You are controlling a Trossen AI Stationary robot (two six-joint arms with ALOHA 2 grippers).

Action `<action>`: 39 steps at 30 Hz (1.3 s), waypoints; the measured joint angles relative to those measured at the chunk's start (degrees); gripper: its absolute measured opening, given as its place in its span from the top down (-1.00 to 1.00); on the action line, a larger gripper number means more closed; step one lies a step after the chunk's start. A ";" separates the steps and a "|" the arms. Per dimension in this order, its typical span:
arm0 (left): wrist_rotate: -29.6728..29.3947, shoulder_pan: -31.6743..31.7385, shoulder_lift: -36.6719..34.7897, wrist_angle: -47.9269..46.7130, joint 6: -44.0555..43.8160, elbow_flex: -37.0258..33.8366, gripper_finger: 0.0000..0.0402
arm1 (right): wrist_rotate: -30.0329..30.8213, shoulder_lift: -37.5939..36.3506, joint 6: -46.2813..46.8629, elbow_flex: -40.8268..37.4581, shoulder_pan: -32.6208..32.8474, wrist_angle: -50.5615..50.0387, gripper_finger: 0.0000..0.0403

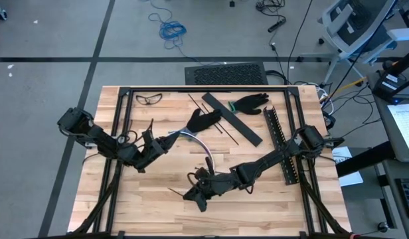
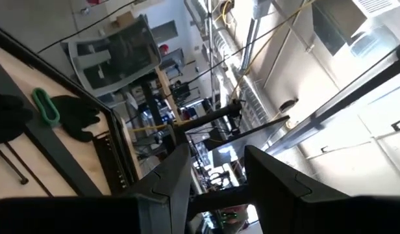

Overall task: Ziptie cables
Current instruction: Wrap the black zip tie on the cable

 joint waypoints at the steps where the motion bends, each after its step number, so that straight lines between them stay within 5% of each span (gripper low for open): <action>1: 0.00 0.00 -0.07 -0.02 0.00 0.00 0.30 | 0.08 0.00 -0.91 0.02 -0.04 0.36 1.00; 8: 3.50 -0.13 -2.42 0.02 0.23 0.00 0.30 | 14.64 -2.84 0.12 0.00 -2.83 -19.95 1.00; 14: 4.98 -0.13 -3.90 0.00 3.33 0.00 0.30 | 8.49 -2.31 3.67 -0.06 -4.43 -20.85 0.91; 21: 8.12 -0.13 -4.23 0.02 3.30 0.00 0.30 | 8.62 -0.48 4.13 0.02 -3.44 -9.92 0.43; 29: 12.18 -0.42 -4.61 0.02 3.47 0.00 0.30 | 3.99 -3.18 -3.51 0.00 -5.48 -12.23 0.04; 33: 12.85 -0.67 -4.59 0.01 3.03 0.00 0.30 | -2.08 -7.63 -3.36 0.07 -6.17 -32.24 0.04; 39: 17.35 -1.43 -4.58 -5.36 4.42 0.00 0.30 | 4.57 -12.71 3.32 0.02 2.73 -74.84 0.11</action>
